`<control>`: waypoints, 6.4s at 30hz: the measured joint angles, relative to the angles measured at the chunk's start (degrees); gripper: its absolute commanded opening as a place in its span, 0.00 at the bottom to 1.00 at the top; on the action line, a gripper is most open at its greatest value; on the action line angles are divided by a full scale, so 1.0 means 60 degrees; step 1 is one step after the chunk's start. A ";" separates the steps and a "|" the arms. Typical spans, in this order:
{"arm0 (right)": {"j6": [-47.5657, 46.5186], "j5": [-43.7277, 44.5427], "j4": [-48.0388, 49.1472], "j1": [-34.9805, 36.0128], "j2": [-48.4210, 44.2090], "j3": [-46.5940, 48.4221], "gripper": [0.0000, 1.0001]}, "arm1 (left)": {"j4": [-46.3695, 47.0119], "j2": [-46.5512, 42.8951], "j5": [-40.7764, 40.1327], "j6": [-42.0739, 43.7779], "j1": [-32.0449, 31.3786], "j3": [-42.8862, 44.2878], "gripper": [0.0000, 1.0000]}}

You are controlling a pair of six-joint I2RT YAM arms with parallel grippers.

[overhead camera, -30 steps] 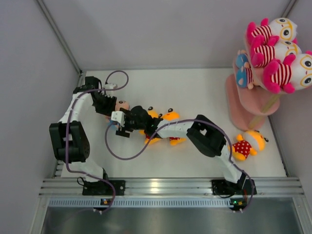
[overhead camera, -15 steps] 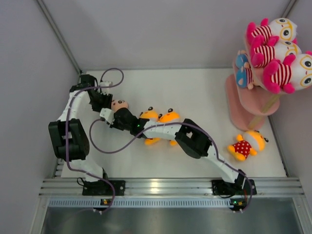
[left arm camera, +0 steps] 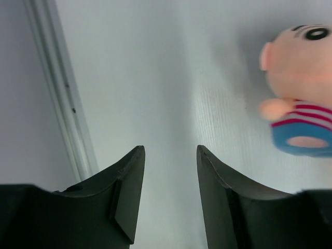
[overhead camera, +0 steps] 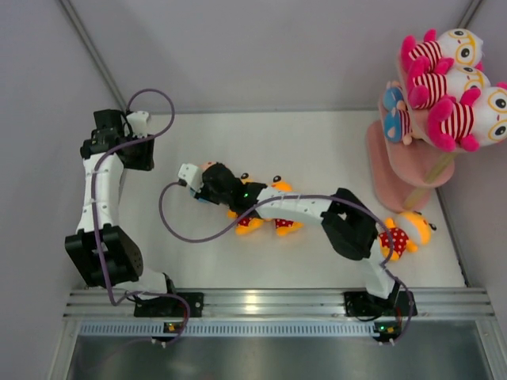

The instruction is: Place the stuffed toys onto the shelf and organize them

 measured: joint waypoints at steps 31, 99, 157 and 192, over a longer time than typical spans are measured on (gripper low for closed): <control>0.3789 0.4998 -1.0786 -0.5023 -0.8914 -0.0612 0.00 | -0.0004 -0.0353 0.0393 0.0029 0.0127 0.0291 0.51; -0.1701 0.0353 -0.6196 -0.2674 -0.9653 -0.3821 0.84 | -0.0066 -0.0597 0.0612 0.0076 0.0135 -0.0211 0.56; 0.2765 0.3158 -0.8087 -0.7996 -0.0634 0.2102 0.00 | -0.0229 -0.0725 0.0798 0.0430 0.0135 -0.1370 0.61; 0.1996 0.5676 -0.5235 -0.8950 0.0521 0.1494 0.60 | -0.0237 -0.0732 0.0499 0.0605 0.0135 -0.1373 0.61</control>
